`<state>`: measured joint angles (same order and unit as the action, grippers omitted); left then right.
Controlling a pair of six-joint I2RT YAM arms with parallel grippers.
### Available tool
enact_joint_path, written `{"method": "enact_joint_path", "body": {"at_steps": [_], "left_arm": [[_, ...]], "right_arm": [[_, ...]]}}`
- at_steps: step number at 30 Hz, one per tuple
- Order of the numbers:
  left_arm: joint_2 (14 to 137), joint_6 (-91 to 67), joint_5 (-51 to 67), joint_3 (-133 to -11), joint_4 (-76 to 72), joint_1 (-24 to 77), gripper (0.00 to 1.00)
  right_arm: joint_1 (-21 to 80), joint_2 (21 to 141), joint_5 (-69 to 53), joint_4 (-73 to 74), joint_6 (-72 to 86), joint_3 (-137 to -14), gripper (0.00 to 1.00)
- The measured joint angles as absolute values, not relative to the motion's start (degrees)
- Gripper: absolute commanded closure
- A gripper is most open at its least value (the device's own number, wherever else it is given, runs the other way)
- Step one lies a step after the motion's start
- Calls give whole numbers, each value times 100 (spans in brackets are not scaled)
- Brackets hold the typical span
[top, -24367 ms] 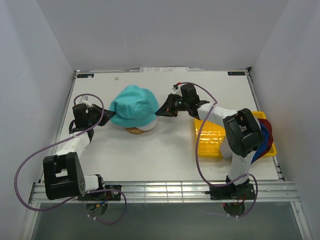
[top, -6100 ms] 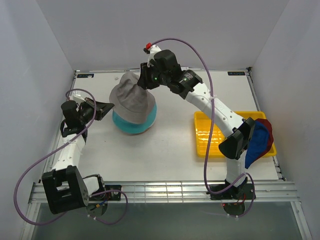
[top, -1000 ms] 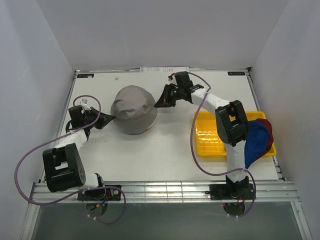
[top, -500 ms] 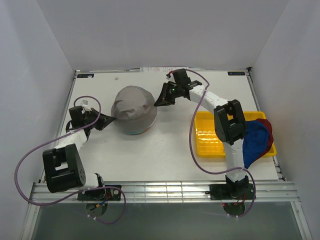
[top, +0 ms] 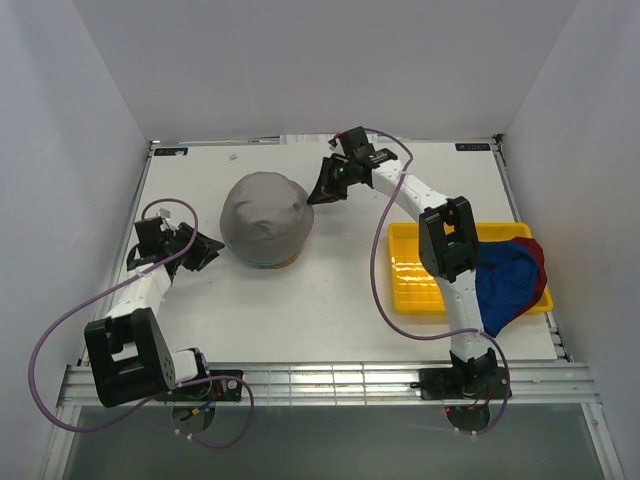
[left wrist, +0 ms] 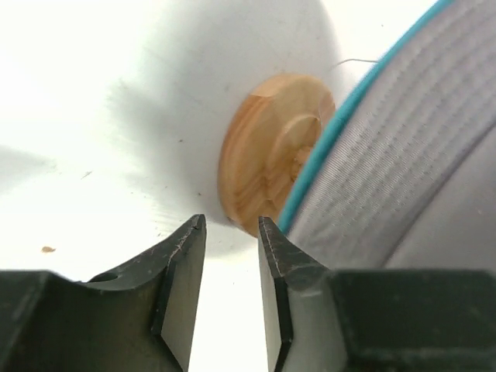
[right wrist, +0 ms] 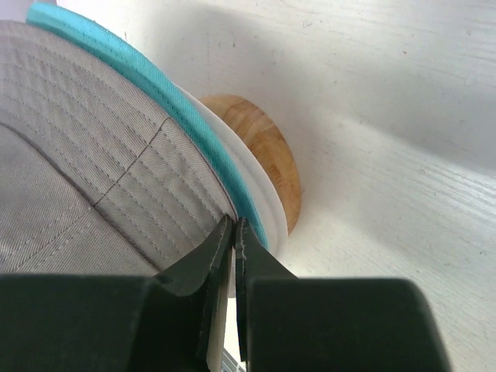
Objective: Stack the hats
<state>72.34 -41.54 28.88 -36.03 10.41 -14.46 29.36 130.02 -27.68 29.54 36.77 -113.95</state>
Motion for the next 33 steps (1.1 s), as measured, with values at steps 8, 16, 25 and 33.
{"method": "enact_joint_path", "body": {"at_steps": [8, 16, 25, 33], "left_arm": [[6952, -4112, 2676, -4095, 1435, -1452, 46], [7109, -4381, 2764, -4652, 1037, -1452, 36], [8296, -4709, 3258, -5050, 54, -1452, 30], [8809, -5009, 3811, -5009, -620, -1452, 29]], "right_arm": [[2936, 13100, -2709, 3055, 3559, -11570, 92], [2932, 13100, -2709, 2982, 3461, -11605, 92], [2926, 13100, -2766, 2665, 3385, -11609, 91], [2882, 13100, -2910, 2349, 3385, -11609, 86]]}}
